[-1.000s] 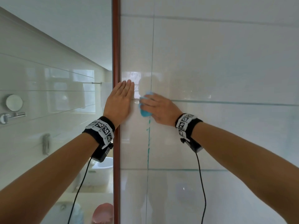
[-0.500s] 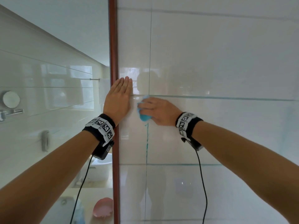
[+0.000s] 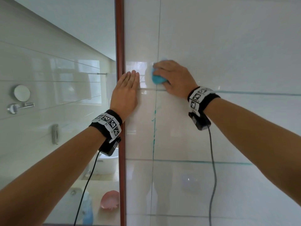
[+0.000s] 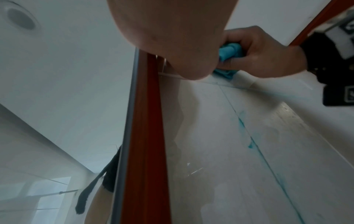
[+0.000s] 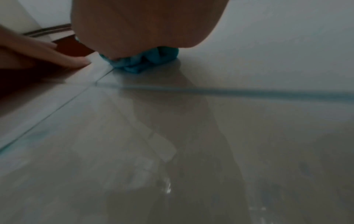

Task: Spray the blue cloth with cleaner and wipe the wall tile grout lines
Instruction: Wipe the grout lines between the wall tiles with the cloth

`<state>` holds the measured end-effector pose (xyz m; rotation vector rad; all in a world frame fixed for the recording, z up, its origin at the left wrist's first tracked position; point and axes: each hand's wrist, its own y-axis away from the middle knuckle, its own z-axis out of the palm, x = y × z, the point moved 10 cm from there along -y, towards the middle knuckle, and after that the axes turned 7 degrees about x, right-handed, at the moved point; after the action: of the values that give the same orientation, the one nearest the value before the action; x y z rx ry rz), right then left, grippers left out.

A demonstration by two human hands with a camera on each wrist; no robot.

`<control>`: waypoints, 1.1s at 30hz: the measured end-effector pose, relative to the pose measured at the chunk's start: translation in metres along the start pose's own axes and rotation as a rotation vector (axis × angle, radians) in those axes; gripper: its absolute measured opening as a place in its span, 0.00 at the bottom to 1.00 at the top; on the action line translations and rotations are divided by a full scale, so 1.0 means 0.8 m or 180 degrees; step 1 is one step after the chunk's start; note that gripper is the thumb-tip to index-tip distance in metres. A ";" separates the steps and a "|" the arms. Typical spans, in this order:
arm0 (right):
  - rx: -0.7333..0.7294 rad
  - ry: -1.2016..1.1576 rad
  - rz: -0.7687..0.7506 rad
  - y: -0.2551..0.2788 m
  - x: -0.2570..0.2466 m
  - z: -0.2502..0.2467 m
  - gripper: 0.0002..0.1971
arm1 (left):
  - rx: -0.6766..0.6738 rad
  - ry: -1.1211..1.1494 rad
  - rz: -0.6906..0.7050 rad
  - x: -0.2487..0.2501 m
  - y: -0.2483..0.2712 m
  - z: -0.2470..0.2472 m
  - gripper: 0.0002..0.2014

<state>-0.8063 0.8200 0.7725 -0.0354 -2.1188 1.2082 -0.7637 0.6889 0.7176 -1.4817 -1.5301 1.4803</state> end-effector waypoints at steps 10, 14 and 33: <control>-0.0537 -0.0017 -0.1521 0.136 -0.131 0.075 0.18 | 0.0006 0.0116 -0.0128 0.003 0.011 0.001 0.35; -0.0835 0.0316 -0.1809 0.106 -0.105 0.061 0.18 | -0.0064 0.0183 -0.0170 0.017 0.032 -0.001 0.37; -0.0802 0.0133 -0.2064 0.178 -0.161 0.106 0.16 | -0.0147 -0.0040 0.0211 0.042 0.117 0.031 0.35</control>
<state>-0.7990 0.7928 0.5641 0.4727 -1.9984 0.5522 -0.7638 0.6921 0.6156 -1.5665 -1.5458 1.5041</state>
